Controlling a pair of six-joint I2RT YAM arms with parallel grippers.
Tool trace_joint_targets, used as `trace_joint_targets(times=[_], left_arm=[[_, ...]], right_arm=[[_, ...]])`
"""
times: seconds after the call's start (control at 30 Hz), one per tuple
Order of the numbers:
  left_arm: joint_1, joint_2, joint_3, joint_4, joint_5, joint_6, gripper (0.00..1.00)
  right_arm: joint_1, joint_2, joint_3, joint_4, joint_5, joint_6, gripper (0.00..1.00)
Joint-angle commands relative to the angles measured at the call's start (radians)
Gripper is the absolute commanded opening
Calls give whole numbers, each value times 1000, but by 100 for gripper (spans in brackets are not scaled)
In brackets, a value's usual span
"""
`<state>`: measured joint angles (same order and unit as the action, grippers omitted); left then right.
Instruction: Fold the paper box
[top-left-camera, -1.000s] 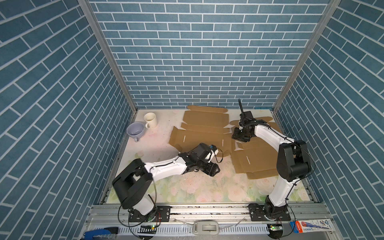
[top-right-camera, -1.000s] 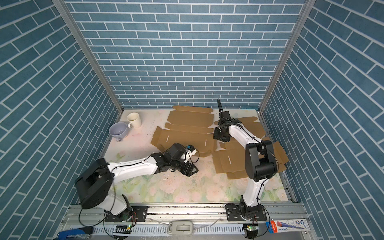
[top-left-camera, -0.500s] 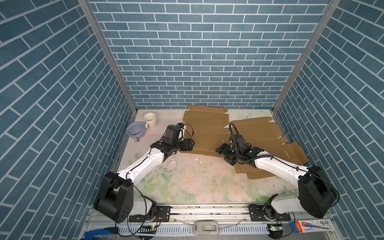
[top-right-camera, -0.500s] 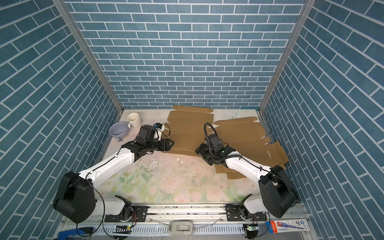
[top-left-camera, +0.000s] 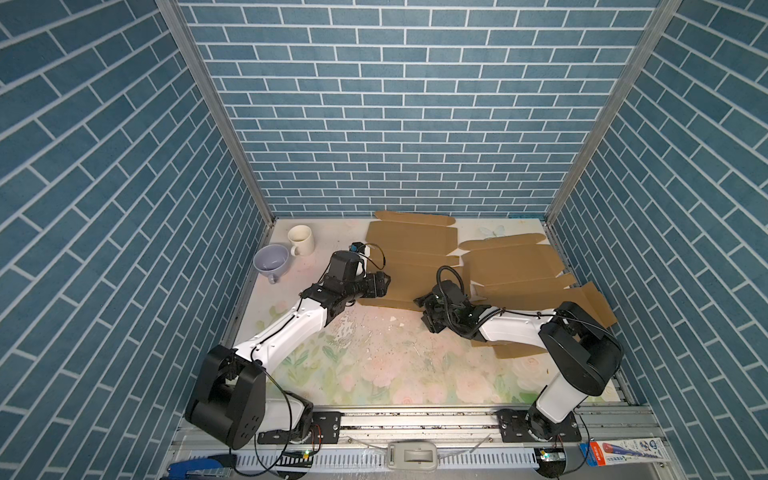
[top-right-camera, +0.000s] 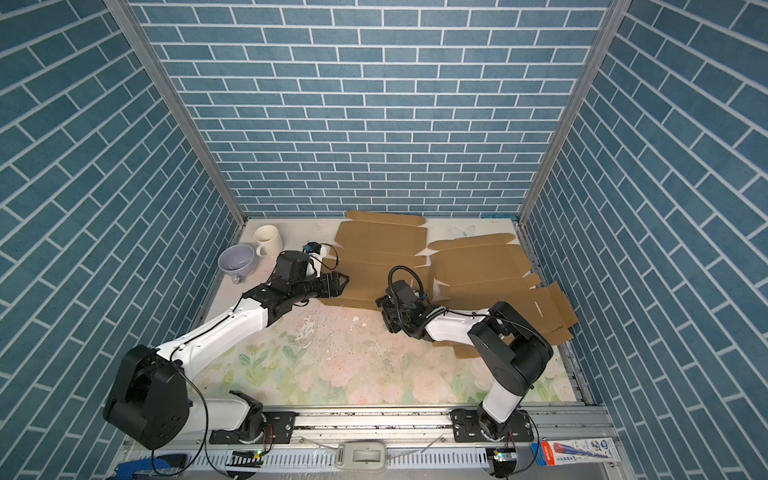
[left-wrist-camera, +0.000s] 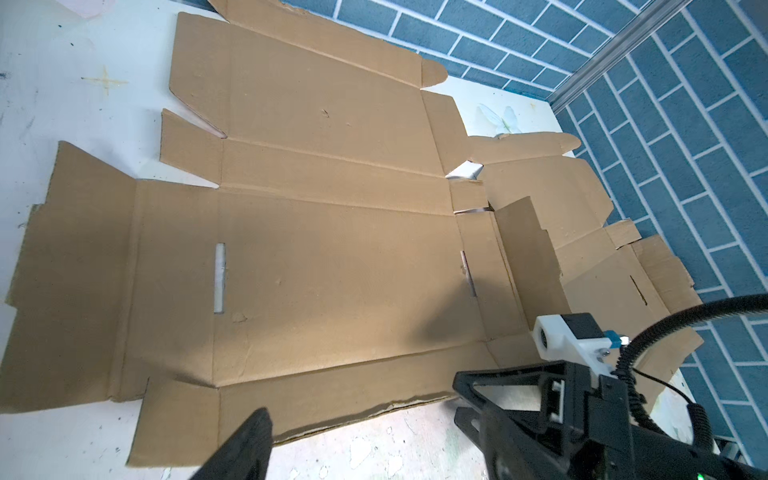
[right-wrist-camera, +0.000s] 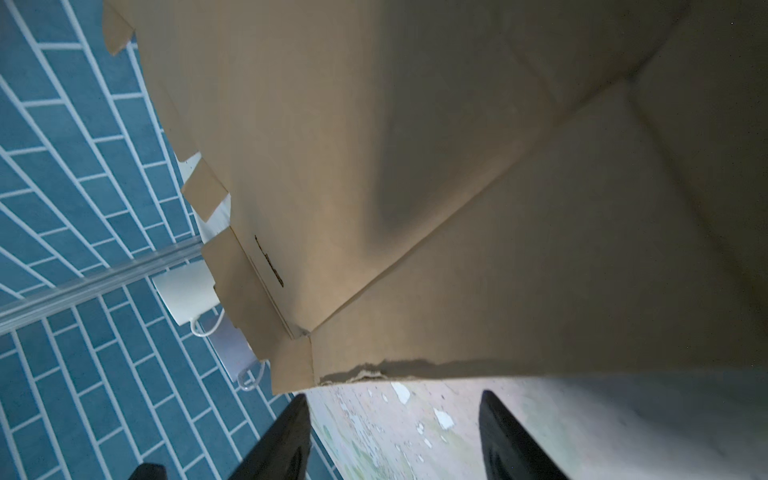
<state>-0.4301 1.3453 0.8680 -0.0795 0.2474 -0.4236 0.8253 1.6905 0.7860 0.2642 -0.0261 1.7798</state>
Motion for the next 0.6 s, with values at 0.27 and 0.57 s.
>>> trace_joint_targets(times=[0.27, 0.57], left_arm=[[1, -41, -20, 22, 1, -2, 80], [0, -88, 45, -49, -27, 40, 80]], right_arm=[[47, 115, 41, -28, 169, 211, 50], [63, 76, 7, -65, 125, 115, 3]])
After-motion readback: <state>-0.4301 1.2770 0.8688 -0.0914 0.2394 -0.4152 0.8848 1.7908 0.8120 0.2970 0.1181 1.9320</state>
